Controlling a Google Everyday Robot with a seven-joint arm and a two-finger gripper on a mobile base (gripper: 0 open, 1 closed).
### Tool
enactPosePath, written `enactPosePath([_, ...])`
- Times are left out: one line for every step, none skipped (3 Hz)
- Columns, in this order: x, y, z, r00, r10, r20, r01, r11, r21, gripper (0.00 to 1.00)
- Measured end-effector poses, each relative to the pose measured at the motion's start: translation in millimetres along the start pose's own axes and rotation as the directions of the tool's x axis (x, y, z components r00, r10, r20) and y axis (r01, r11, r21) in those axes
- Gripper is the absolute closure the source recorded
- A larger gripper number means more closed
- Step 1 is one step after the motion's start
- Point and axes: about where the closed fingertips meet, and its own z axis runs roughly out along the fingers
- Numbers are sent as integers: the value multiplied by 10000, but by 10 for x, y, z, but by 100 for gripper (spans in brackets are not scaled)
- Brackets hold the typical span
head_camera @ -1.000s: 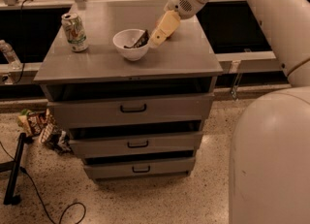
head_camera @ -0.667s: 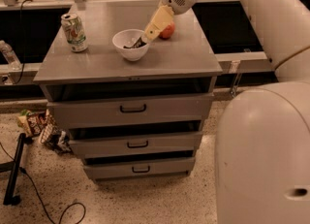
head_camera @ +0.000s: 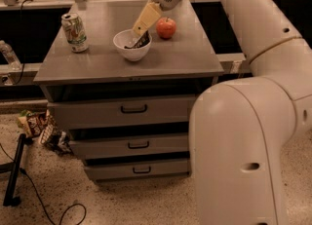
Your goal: Pick rxbar chocolate from white bowl and place on counter
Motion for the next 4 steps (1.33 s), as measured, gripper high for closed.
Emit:
enactPosePath([-13,-100,258,9993,-226,-301,229,9997,74,25])
enactPosePath([10,-194,423,9983,-318,-484,327,9993,173,29])
enactPosePath([38,-265,488,9975,-312,-630,332,9990,315,39])
enactPosePath([78,-293,492,9974,-201,-693,230,9989,412,40])
